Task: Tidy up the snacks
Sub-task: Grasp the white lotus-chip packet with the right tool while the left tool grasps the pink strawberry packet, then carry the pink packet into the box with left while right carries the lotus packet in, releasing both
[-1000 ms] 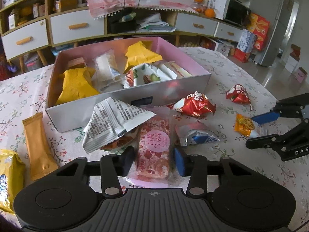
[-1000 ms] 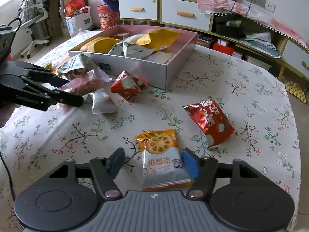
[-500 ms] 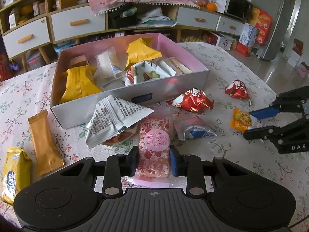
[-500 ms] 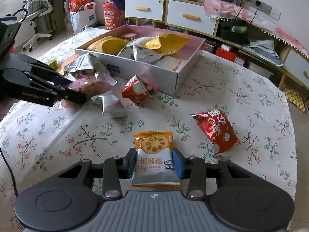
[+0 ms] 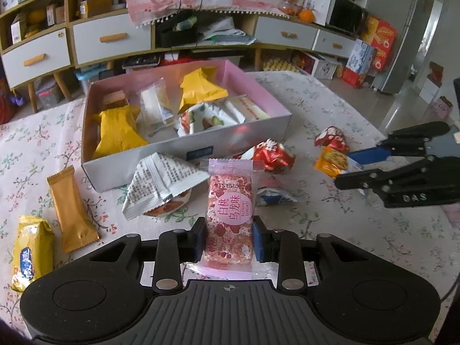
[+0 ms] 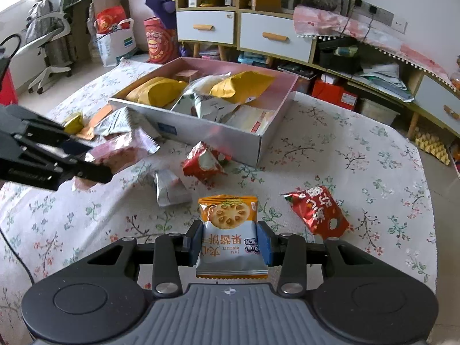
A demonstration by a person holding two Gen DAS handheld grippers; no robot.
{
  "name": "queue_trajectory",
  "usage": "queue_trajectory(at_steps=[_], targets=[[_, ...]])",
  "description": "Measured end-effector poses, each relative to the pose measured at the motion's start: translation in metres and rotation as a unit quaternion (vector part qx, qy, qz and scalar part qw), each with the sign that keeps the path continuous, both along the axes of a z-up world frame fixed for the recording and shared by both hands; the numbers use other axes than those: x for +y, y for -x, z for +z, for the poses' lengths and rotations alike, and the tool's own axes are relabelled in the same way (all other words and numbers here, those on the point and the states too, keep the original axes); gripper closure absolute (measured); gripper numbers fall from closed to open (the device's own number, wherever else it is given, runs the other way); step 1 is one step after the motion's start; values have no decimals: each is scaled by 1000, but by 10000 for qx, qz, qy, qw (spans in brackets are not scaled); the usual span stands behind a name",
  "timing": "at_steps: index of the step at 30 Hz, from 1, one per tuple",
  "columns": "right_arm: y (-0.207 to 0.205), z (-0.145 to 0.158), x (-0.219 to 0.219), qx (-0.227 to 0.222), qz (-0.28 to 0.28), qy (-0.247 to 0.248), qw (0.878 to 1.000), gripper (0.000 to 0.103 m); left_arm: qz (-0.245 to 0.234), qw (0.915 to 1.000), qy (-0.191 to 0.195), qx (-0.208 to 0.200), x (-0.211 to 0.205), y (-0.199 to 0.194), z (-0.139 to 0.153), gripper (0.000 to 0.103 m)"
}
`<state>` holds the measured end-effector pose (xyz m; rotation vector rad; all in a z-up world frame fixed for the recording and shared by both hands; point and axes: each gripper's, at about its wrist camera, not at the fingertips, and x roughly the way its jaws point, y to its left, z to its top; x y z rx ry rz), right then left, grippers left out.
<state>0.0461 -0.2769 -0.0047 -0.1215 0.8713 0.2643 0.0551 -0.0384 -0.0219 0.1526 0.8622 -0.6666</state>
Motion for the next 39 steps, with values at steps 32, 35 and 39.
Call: queue_trajectory(at_steps=[32, 35, 39], targets=[[-69, 31, 9, -97, -1459, -1043, 9837, 87, 977, 9932, 635, -32, 13, -48, 27, 74], [-78, 31, 13, -59, -1531, -1138, 9816, 87, 1136, 9917, 602, 18, 13, -61, 29, 74], [-88, 30, 11, -28, -1658, -1414, 9760, 87, 1161, 9925, 389, 54, 9, -78, 32, 74]])
